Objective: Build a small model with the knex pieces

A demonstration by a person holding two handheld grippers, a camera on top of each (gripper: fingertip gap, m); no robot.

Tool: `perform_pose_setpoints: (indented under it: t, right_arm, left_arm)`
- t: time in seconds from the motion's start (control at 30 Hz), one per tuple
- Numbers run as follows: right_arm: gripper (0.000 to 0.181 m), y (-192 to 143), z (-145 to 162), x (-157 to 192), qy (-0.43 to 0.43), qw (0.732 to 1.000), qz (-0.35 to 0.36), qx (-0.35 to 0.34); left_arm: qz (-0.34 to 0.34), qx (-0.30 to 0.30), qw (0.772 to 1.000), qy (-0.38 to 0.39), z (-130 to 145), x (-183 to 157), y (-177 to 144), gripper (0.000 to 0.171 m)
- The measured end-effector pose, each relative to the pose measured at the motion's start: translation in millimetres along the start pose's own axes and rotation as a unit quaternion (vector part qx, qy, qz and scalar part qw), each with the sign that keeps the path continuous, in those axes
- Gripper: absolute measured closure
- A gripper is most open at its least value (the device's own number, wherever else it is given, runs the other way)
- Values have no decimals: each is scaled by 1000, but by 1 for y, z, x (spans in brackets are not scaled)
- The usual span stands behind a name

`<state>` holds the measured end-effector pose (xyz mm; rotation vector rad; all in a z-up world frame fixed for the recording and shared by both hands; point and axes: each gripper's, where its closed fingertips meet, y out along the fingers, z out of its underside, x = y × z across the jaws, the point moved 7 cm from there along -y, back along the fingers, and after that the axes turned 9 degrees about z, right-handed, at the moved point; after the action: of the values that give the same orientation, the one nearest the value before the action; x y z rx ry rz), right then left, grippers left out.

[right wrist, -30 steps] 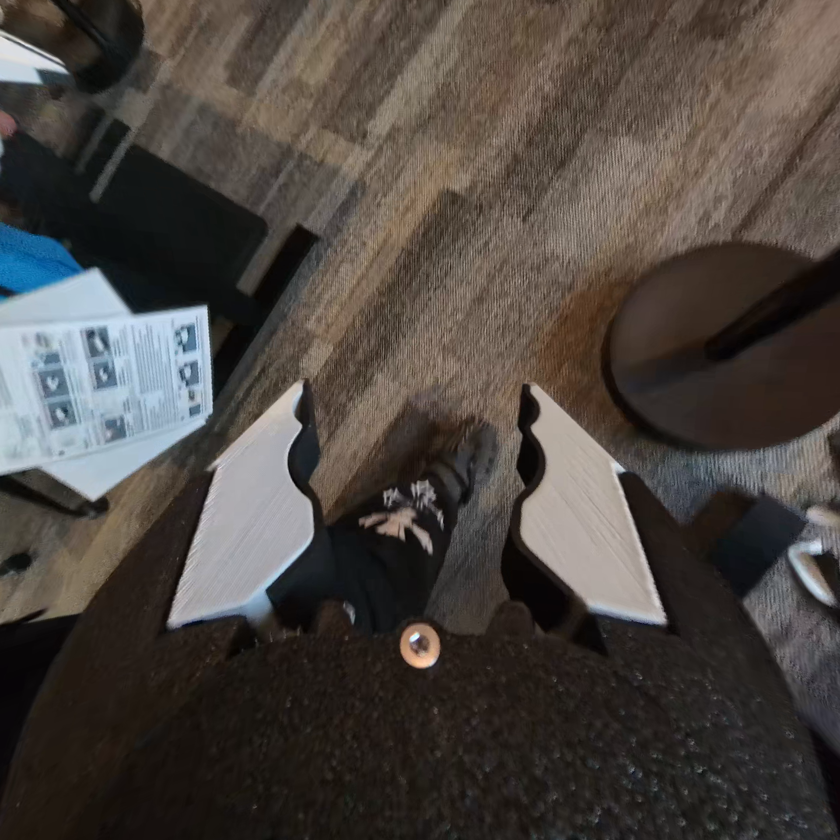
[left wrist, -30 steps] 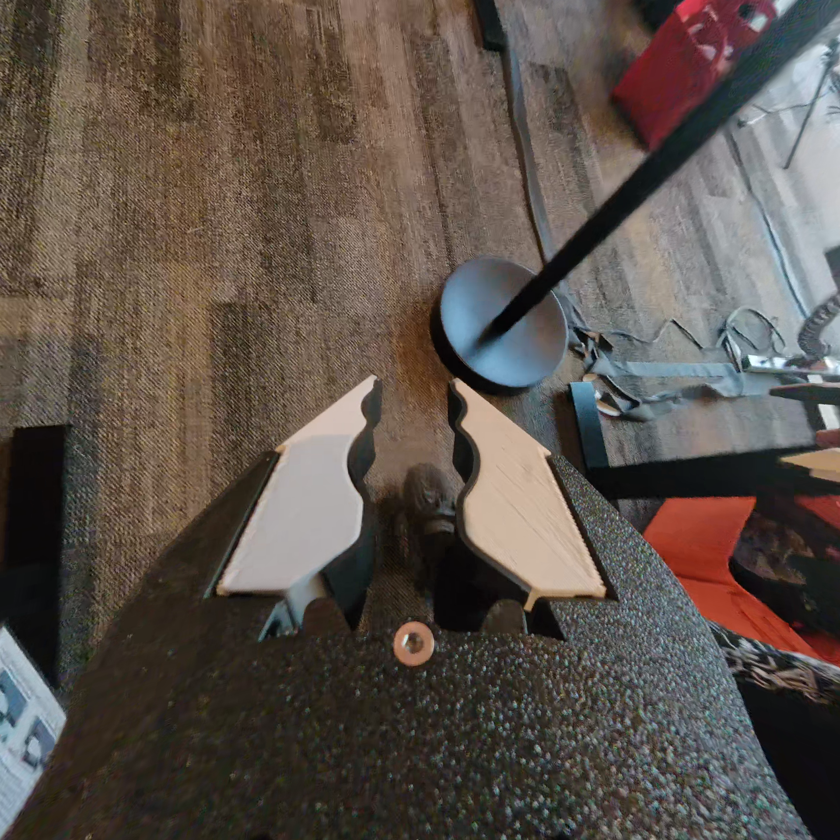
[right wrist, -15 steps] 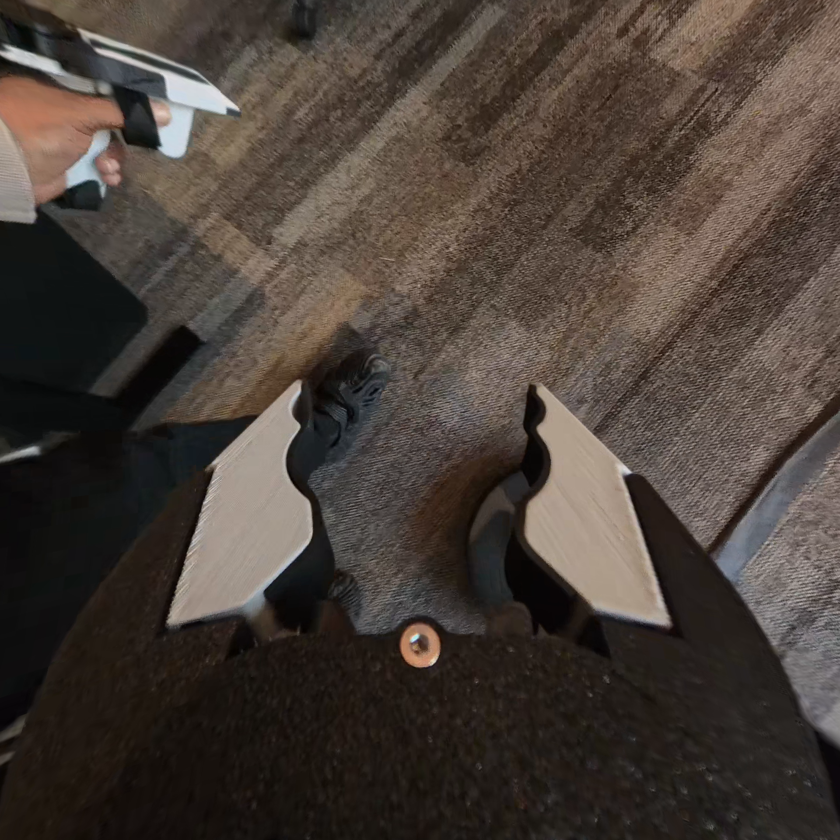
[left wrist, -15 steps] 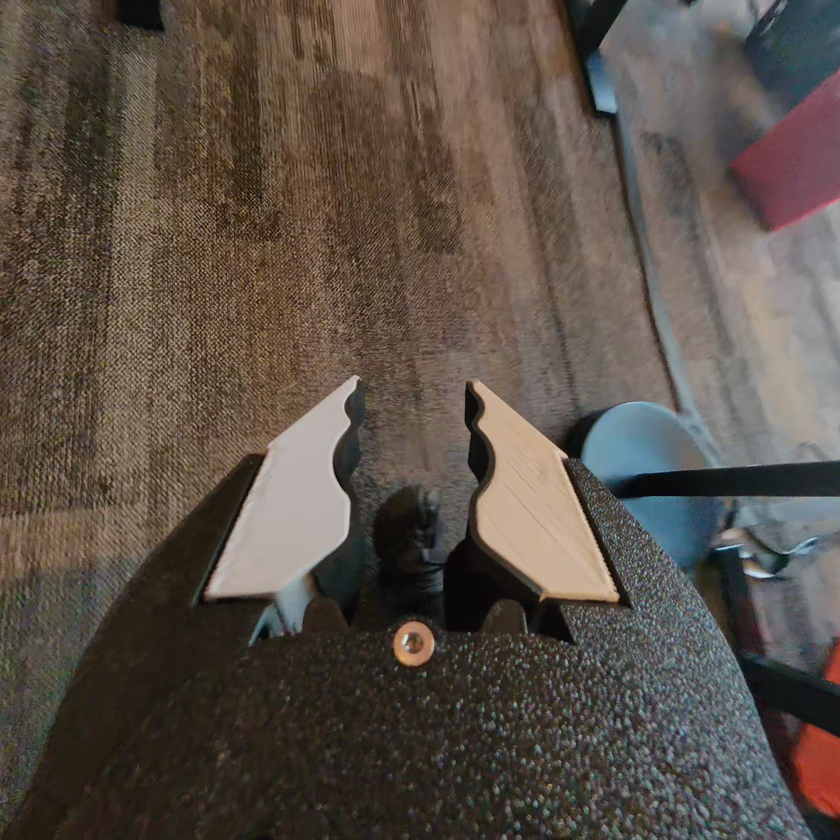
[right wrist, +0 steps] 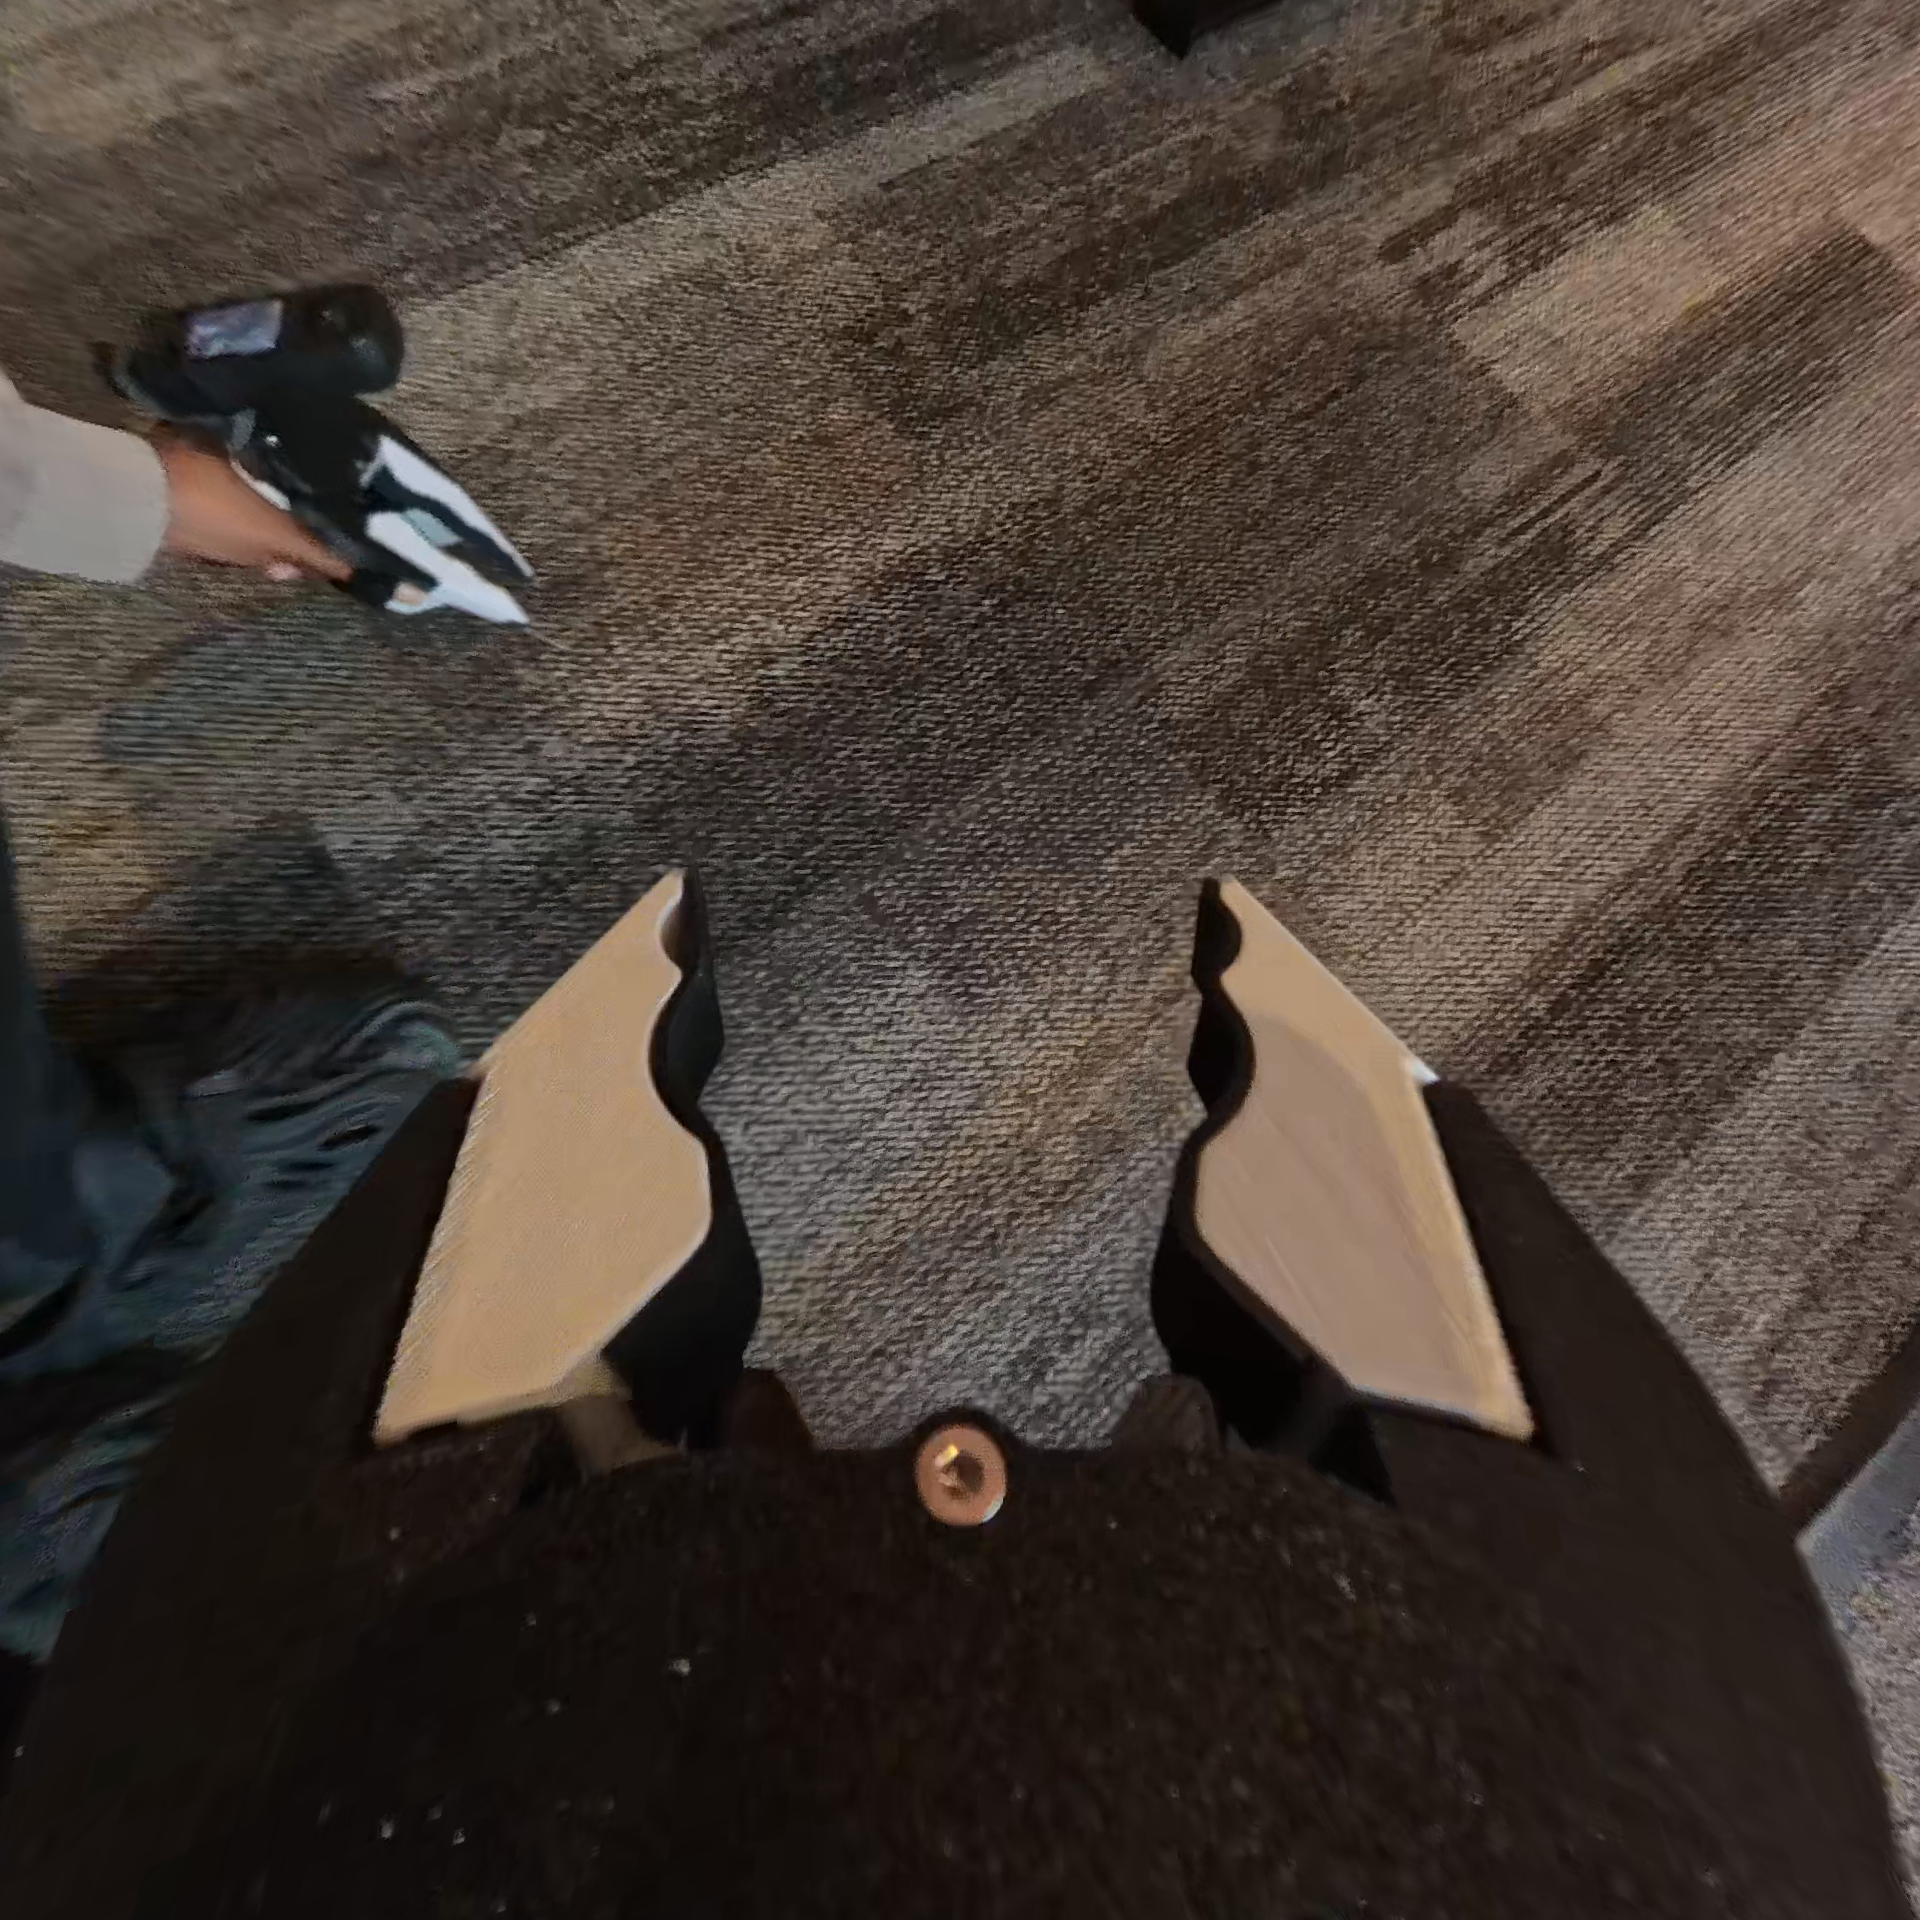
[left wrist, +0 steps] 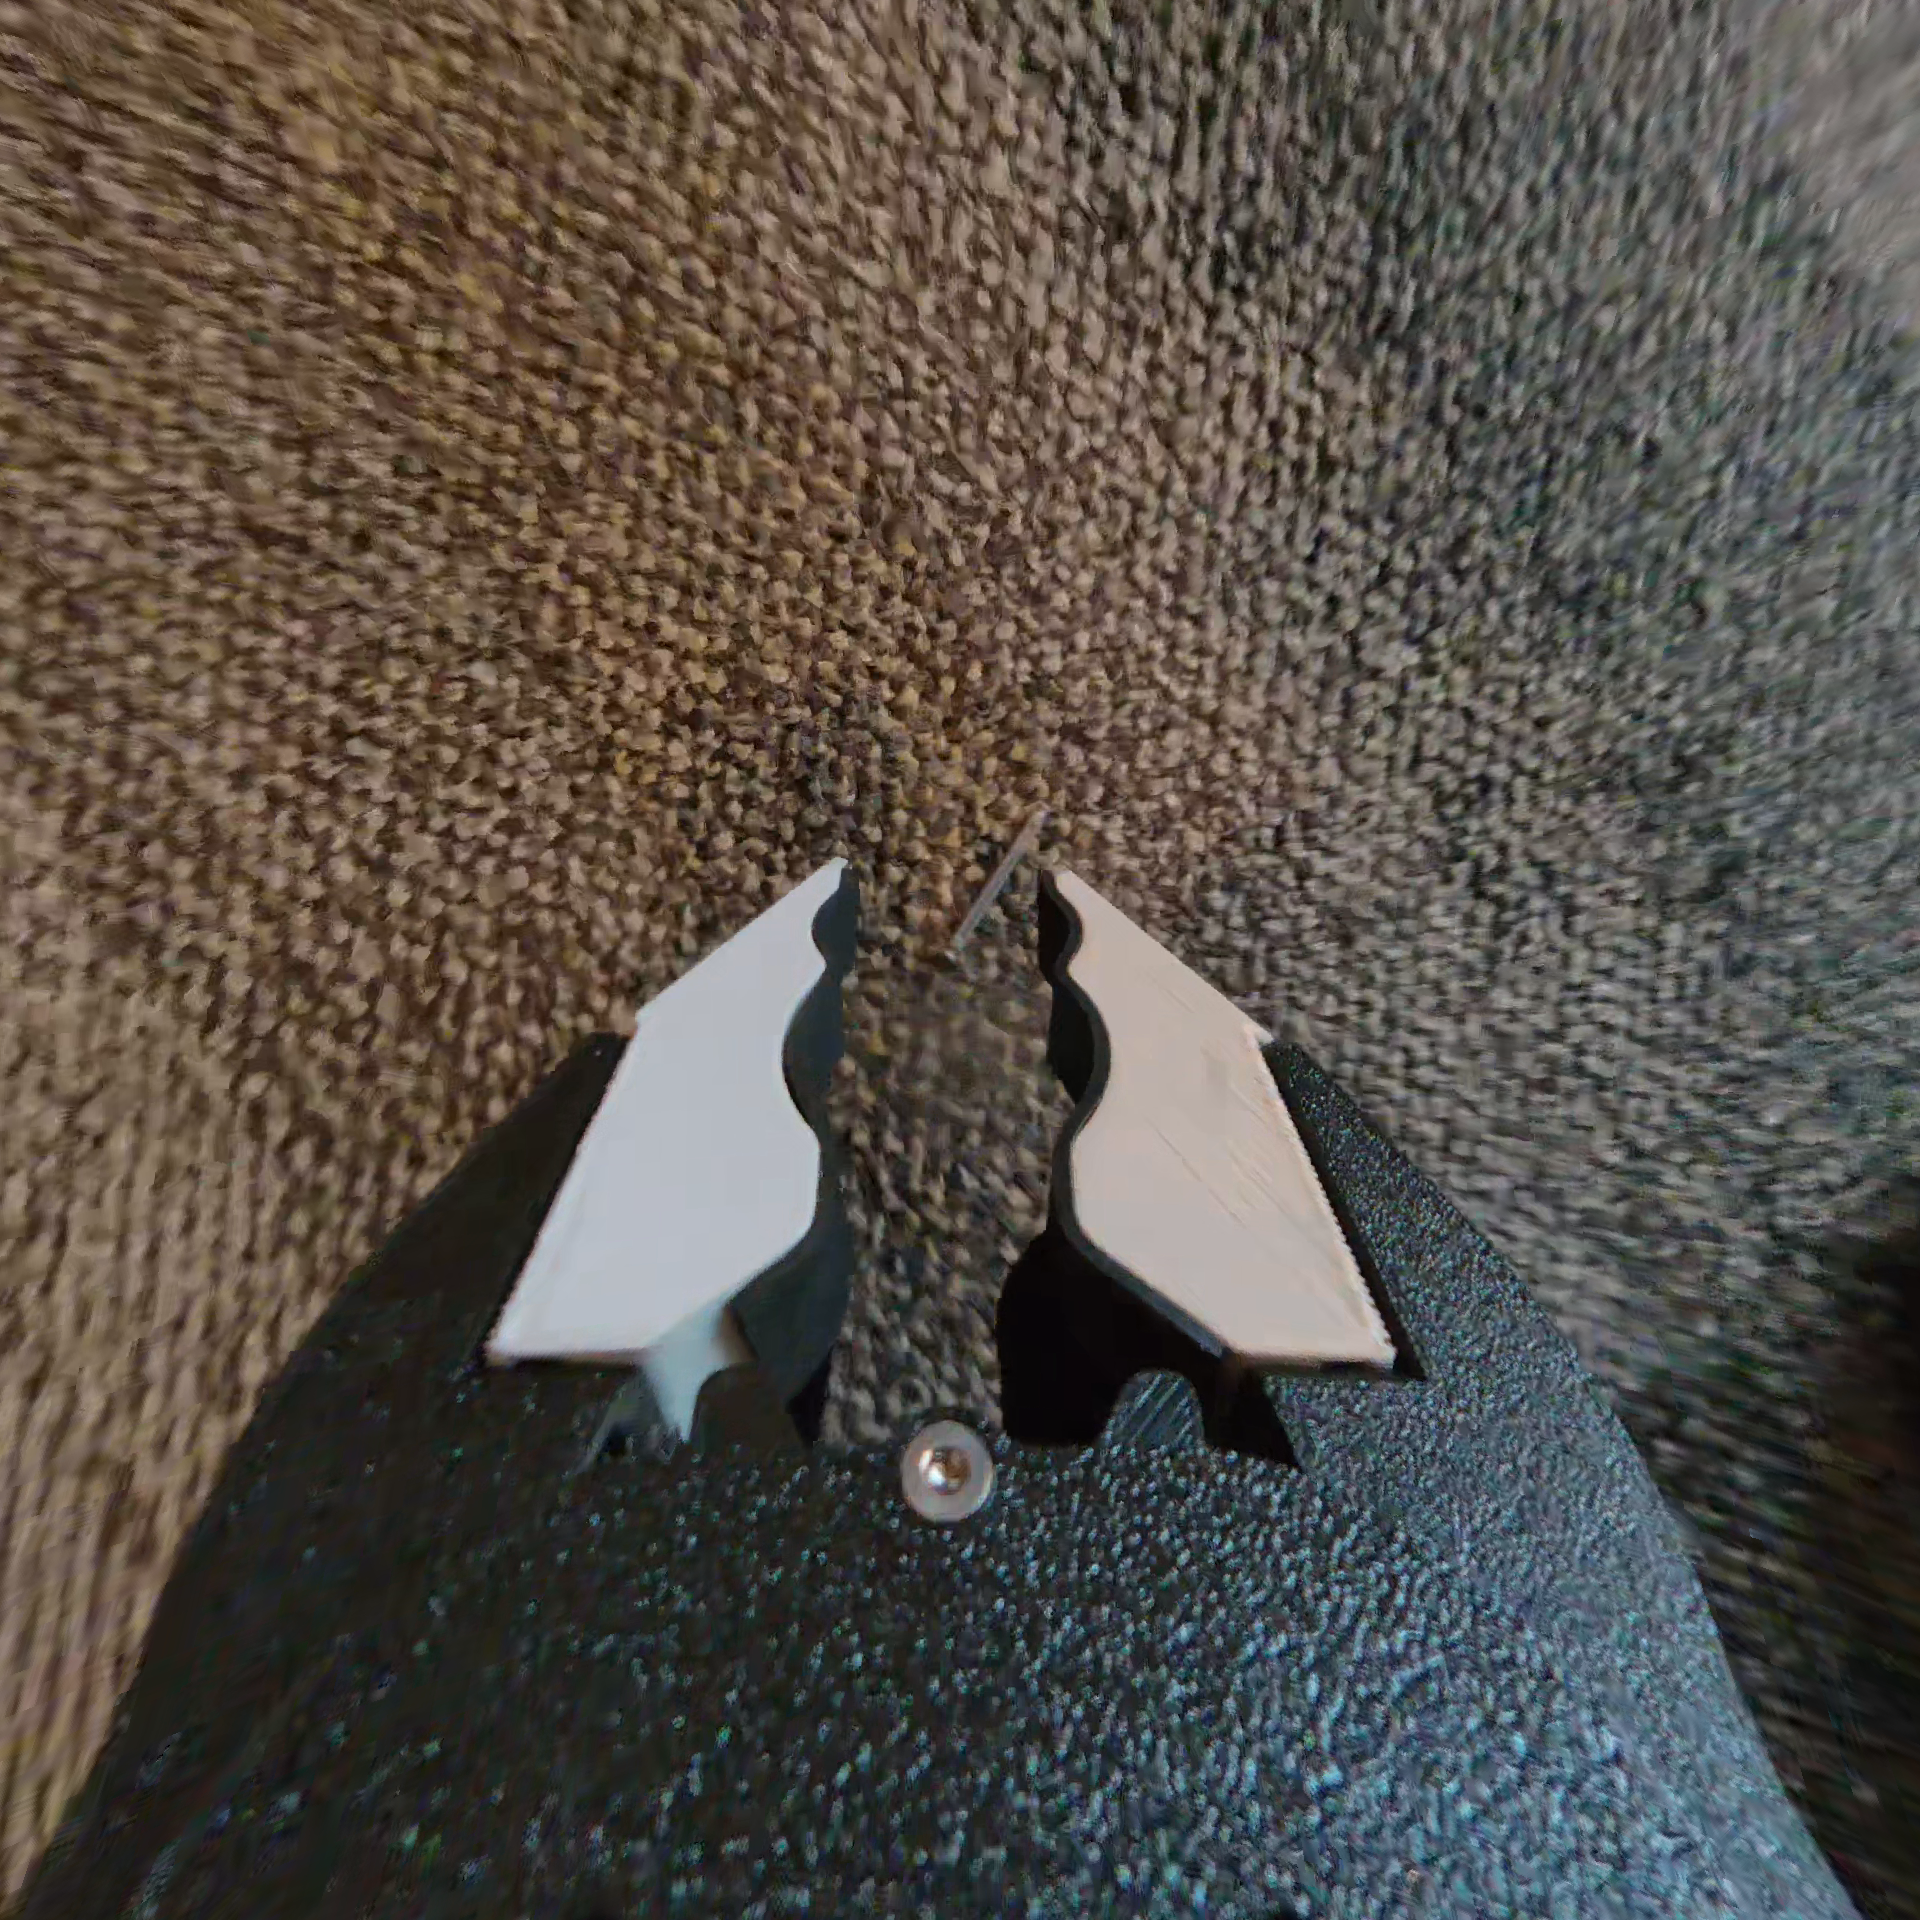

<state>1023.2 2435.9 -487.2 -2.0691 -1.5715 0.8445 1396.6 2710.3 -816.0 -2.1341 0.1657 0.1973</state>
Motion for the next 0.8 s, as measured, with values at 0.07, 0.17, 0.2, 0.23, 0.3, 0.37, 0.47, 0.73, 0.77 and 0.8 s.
perform_pose_setpoints:
  t: [0.07,0.17,0.2,0.23,0.3,0.37,0.47,0.73,0.77,0.8]
  right_arm:
    - [90,9,8,-13,-12,1000,17,-4]
    - [90,16,22,-29,-17,999,38,2]
    - [90,18,26,-34,-12,999,43,5]
    - [90,20,30,-37,-7,999,47,8]
    - [91,23,33,-42,6,998,56,8]
    - [91,27,32,-42,24,998,51,7]
    - [92,33,26,-39,13,999,36,6]
    - [92,66,18,-37,30,999,2,-22]
    - [93,71,15,-36,31,999,-4,-27]
    - [93,74,13,-34,29,999,-10,-31]
  left_arm:
    - [28,21,999,42,7,0,17,146]
    - [31,4,996,80,12,3,21,152]
    - [36,-1,997,75,12,4,21,153]
    - [37,-1,996,77,13,5,21,154]
    - [38,8,995,91,11,4,21,157]
    - [41,19,994,95,11,-2,21,171]
    - [33,29,996,79,11,-6,20,171]
    - [41,-195,977,-70,-81,-8,-25,171]
    - [49,-229,969,-77,-98,-12,-34,171]
    - [57,-255,962,-78,-114,-17,-43,171]
